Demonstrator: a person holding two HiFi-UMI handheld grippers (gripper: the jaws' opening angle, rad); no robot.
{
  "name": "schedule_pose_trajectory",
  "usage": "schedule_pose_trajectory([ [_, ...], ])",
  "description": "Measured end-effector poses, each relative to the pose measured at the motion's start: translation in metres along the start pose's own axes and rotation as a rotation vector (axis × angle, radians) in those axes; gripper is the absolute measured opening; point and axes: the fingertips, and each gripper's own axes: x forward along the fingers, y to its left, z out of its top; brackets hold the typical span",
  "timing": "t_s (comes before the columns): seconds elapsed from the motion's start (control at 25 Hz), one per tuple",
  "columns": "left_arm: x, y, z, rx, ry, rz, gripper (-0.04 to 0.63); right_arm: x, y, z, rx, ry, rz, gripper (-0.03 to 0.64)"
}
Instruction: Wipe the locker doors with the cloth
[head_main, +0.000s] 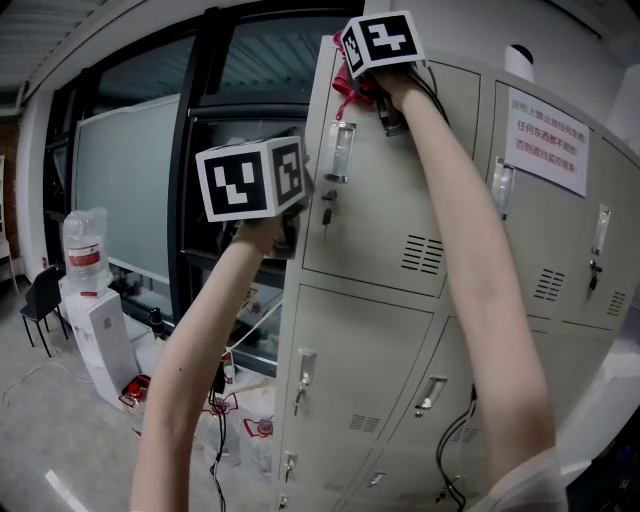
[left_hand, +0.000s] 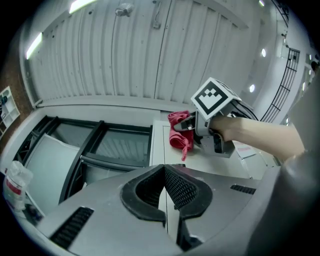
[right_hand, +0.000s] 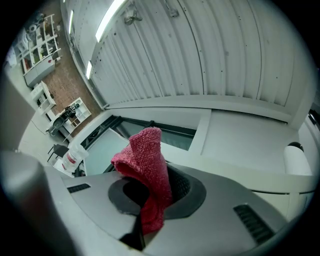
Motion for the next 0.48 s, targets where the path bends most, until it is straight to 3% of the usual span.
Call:
schedule_pose_trajectory([
  [0.48,0.017,-0.047,-0.025,-0.051,0.036,-0.055,0.015,-0.077,-0.118,-0.047,0.027,0.013,-0.109,0.031],
])
